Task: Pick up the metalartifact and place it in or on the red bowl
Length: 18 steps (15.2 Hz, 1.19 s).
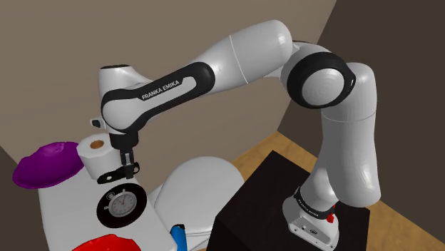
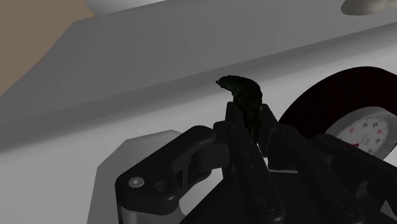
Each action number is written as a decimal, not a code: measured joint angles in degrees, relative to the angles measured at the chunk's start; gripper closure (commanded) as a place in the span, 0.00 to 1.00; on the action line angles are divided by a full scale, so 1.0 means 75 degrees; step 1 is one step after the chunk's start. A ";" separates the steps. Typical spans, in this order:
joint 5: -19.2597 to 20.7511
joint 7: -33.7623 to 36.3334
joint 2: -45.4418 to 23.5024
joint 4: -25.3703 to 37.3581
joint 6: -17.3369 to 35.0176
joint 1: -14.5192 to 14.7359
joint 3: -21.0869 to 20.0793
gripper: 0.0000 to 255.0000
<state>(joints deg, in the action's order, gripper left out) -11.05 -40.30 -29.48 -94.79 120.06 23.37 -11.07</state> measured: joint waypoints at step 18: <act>0.0007 0.0256 0.0626 0.0626 -0.1234 -0.0041 -0.0024 1.00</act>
<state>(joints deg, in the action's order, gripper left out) -11.00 -38.38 -24.79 -90.09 110.81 23.06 -11.25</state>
